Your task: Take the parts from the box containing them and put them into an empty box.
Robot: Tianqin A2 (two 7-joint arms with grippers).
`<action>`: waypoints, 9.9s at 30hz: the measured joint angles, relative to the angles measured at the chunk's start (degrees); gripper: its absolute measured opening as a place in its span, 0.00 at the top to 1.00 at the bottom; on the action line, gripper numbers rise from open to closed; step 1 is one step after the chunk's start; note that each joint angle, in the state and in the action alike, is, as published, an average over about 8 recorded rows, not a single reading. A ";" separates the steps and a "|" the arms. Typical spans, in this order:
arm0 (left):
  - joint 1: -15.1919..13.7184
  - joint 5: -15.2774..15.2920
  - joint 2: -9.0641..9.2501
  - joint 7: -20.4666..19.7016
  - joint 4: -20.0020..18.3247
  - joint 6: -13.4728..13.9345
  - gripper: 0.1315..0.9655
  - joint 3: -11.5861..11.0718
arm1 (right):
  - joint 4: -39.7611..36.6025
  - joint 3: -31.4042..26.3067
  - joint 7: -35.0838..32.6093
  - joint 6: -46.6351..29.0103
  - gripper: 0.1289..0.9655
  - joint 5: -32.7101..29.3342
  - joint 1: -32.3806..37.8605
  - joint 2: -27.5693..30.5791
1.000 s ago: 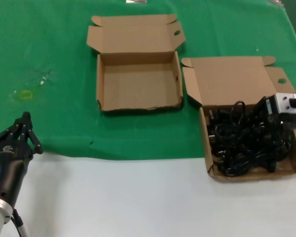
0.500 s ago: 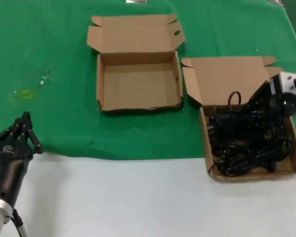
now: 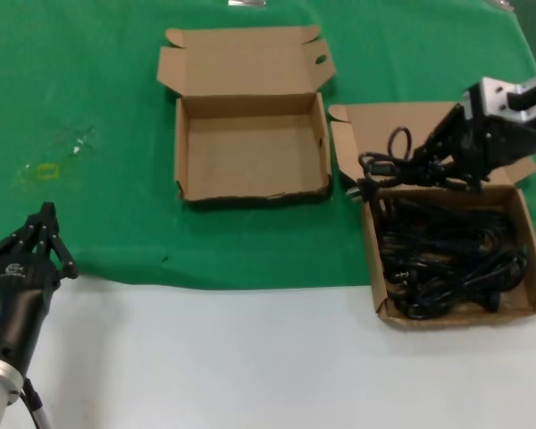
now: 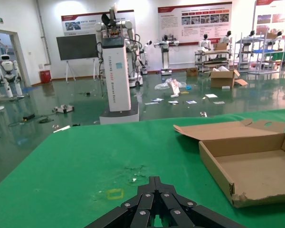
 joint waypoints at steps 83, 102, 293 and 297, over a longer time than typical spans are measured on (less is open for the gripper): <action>0.00 0.00 0.00 0.00 0.00 0.00 0.99 0.00 | -27.77 -32.13 -23.29 45.12 0.75 40.87 2.02 -29.92; 0.00 0.00 0.00 0.00 0.00 0.00 0.92 0.00 | -25.02 -29.73 -22.47 46.18 0.27 41.54 -0.65 -29.29; 0.00 -0.02 0.00 0.02 0.00 0.00 0.00 0.00 | 49.13 31.71 11.72 72.13 0.00 29.97 -71.80 -13.31; 0.00 -0.02 0.00 0.02 0.00 0.00 0.00 0.00 | 49.13 31.71 11.72 72.13 0.00 29.97 -71.80 -13.31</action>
